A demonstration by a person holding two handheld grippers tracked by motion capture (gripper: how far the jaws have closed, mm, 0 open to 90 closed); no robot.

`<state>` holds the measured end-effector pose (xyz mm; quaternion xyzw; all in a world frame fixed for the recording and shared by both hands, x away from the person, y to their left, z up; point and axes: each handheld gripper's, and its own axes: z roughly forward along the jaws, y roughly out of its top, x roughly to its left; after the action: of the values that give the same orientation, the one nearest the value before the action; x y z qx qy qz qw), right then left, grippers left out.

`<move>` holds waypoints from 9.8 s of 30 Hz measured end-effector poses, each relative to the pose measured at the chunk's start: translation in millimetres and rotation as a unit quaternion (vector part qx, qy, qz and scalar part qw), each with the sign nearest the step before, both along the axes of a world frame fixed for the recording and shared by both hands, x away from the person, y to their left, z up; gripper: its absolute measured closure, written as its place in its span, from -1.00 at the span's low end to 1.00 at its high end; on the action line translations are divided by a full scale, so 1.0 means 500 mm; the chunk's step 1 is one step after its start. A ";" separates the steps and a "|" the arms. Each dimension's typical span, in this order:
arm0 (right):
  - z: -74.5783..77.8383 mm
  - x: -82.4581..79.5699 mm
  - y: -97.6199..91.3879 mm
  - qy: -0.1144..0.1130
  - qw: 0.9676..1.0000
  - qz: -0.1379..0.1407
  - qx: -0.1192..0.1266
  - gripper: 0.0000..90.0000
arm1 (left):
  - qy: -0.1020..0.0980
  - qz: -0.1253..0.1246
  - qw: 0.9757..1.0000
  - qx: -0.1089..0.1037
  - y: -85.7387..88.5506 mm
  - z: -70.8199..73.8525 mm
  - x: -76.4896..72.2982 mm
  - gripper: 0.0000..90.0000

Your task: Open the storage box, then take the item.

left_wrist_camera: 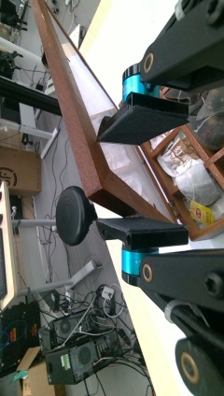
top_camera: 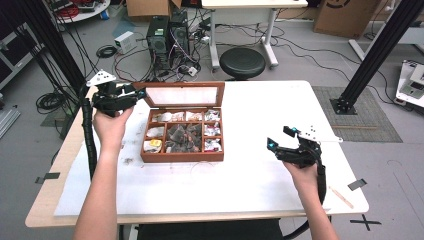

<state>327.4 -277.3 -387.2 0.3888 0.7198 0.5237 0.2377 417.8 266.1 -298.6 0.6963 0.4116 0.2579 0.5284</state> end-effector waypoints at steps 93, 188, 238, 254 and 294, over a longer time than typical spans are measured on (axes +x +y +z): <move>0.009 0.189 0.429 0.106 0.975 0.185 -0.069 0.31 | 0.000 -0.012 1.000 -0.006 0.004 -0.001 0.005 0.10; 0.114 0.071 0.340 0.042 0.964 0.263 0.017 1.00 | 0.010 -0.005 1.000 -0.010 0.001 -0.001 0.008 0.09; 0.051 -0.044 0.287 0.064 0.930 0.355 0.069 1.00 | 0.013 -0.005 1.000 -0.009 0.001 0.000 0.007 0.09; 0.029 -0.043 0.298 0.083 0.929 0.355 0.059 1.00 | 0.012 -0.004 1.000 -0.009 0.000 0.000 0.007 0.08; 0.048 -0.019 0.250 0.035 0.963 0.265 0.028 -0.06 | 0.011 -0.003 1.000 -0.008 0.000 -0.002 0.004 0.08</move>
<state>318.1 -152.5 -363.0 0.2093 0.7898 0.5740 0.0539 419.7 266.0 -299.4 0.6962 0.4168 0.2456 0.5303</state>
